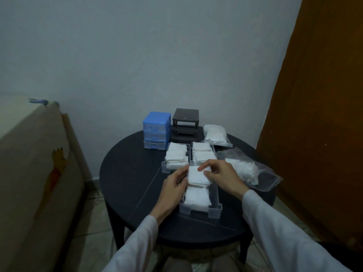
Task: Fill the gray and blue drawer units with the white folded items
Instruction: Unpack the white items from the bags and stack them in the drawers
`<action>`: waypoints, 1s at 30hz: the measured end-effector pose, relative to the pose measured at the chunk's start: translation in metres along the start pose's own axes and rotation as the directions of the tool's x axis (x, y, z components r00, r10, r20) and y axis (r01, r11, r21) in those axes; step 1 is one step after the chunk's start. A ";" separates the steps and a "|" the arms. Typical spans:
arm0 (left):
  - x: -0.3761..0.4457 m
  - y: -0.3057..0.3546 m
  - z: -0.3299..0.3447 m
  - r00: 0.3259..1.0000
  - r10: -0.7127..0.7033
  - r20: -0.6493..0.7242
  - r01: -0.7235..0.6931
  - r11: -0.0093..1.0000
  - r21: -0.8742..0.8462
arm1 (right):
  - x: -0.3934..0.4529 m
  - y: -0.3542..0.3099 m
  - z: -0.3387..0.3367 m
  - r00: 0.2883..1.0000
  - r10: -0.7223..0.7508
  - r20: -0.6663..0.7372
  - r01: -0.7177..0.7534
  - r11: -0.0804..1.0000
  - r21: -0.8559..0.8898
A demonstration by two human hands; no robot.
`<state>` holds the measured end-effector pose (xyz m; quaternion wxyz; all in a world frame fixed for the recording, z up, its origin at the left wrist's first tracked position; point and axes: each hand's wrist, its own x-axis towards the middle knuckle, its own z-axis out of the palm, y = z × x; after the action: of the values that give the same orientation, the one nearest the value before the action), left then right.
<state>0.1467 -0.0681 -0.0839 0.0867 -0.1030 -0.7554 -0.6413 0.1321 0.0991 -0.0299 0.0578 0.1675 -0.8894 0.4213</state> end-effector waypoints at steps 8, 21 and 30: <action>-0.002 0.000 0.000 1.000 0.005 -0.002 -0.005 1.000 0.028 | 0.002 0.003 0.004 0.997 -0.029 0.069 0.038 0.992 -0.122; -0.002 0.001 0.000 1.000 -0.015 -0.003 0.015 1.000 0.022 | -0.015 -0.011 0.011 0.976 -0.181 0.119 0.215 0.884 -0.416; -0.002 0.001 0.000 1.000 -0.018 0.014 0.017 0.999 0.039 | -0.022 -0.018 0.023 0.870 0.100 0.483 0.274 0.716 -0.642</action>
<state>0.1487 -0.0684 -0.0838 0.0777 -0.0991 -0.7693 -0.6263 0.1594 0.0758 -0.0370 -0.0879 0.2769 -0.9569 -0.0013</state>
